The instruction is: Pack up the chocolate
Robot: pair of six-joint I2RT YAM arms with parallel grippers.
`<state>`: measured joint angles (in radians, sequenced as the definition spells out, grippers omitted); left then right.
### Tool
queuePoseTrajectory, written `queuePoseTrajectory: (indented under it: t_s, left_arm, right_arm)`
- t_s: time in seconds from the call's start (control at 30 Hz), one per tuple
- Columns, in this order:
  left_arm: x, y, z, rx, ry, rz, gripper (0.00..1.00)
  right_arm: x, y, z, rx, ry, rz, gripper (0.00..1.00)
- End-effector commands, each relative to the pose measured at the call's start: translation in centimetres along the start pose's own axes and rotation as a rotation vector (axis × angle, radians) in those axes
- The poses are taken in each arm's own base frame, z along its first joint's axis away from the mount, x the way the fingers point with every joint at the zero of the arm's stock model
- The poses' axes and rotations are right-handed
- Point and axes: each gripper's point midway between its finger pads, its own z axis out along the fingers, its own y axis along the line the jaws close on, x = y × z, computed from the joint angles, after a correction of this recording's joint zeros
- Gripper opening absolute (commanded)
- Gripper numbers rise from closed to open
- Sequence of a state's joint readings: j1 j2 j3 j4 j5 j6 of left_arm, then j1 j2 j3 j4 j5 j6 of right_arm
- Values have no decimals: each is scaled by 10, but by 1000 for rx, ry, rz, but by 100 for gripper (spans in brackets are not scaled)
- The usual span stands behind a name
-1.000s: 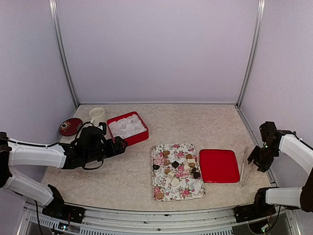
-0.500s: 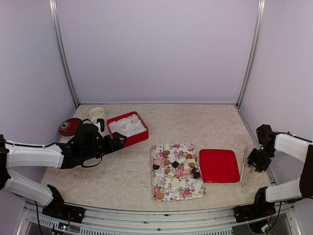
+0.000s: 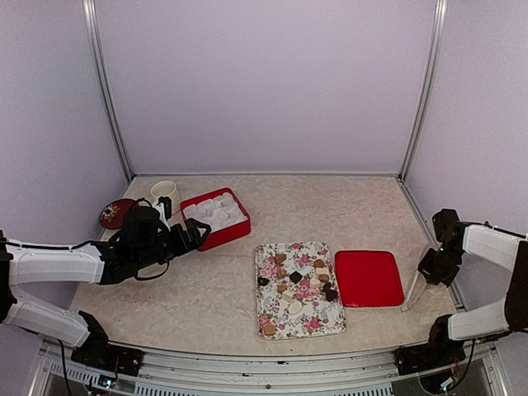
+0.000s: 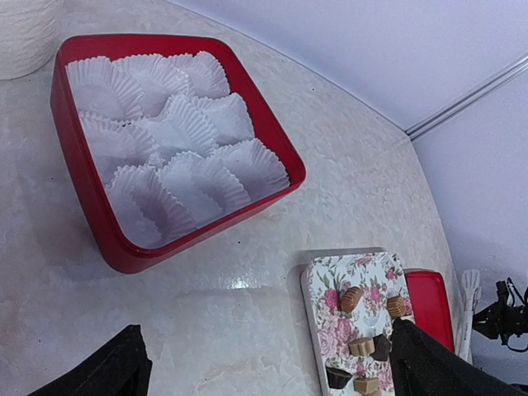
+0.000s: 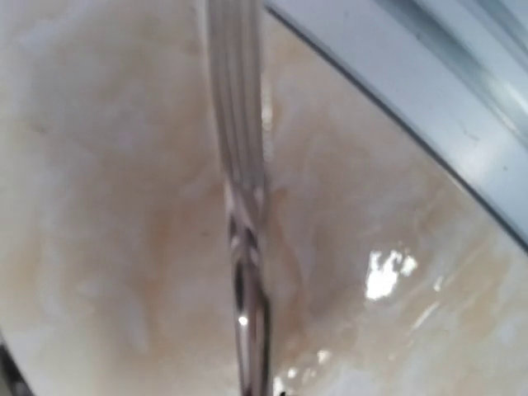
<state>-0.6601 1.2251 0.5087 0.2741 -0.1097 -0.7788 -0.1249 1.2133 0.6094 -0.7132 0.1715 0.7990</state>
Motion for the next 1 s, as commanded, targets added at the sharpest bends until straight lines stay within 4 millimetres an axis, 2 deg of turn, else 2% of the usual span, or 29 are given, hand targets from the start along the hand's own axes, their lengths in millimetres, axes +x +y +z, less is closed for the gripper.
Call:
queuePoseTrajectory:
  t_s: [0.0, 0.1, 0.17, 0.23, 0.33, 0.4, 0.53, 0.67, 0.77, 0.87, 0.97]
  left_arm:
    - [-8, -7, -7, 43, -29, -6, 99]
    - [-13, -12, -13, 64, -45, -7, 99]
    - [-19, -17, -20, 85, -63, -2, 99]
    - [-26, -23, -28, 107, -87, 14, 99]
    - [-34, -38, -42, 186, -99, 63, 99]
    - [-39, -49, -54, 244, -112, 86, 99]
    - [-50, -69, -72, 324, -125, 117, 99]
    - [-49, -96, -86, 448, -105, 150, 99]
    - [-41, -134, -107, 637, -90, 190, 99]
    - [-28, -168, -124, 773, -92, 234, 99]
    - [-13, -194, -130, 825, -97, 281, 99]
  right_arm:
    - [-25, 4, -34, -41, -98, 42, 0]
    - [-37, 8, -57, -67, -138, 40, 0]
    - [-49, 21, -75, -144, -184, 23, 0]
    - [-56, 40, -92, -264, -222, -3, 0]
    - [-57, 79, -117, -511, -256, -99, 0]
    - [-56, 105, -142, -691, -302, -174, 0]
    - [-47, 143, -193, -995, -400, -299, 0]
    - [-21, 175, -241, -1282, -454, -438, 0]
    - [12, 196, -277, -1508, -472, -565, 0]
    - [42, 206, -313, -1702, -512, -641, 0]
    - [63, 215, -340, -1814, -550, -655, 0]
